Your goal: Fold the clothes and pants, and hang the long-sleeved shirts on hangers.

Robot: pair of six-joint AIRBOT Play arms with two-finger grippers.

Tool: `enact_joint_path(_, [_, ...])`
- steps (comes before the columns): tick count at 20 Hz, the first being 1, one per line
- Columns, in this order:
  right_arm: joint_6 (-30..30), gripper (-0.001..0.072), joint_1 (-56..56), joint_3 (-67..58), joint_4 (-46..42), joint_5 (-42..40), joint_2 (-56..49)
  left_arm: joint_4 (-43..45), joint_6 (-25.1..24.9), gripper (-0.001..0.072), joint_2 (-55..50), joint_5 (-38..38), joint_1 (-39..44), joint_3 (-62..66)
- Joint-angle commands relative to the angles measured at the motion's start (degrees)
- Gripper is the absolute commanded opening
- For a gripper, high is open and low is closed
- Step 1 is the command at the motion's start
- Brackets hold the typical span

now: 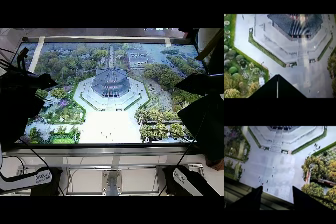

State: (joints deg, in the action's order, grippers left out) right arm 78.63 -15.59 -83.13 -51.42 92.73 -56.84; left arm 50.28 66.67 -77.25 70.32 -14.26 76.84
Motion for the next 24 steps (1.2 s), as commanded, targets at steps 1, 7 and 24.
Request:
enact_joint_path(1, [0.2,0.0407,0.0,0.0,0.0,1.0,0.1,0.0,0.0,0.0012,0.0,0.0,0.0,0.0])
enact_joint_path(7, [0.2,0.0407,0.0,0.0,0.0,0.5,0.1,0.0,0.0,0.0012,0.0,0.0,0.0,0.0])
enact_joint_path(24, [-0.3,0.0407,0.0,0.0,-2.6,-11.8,-1.0,59.8,33.9,0.0665,-2.5,-18.5,-14.9,0.0])
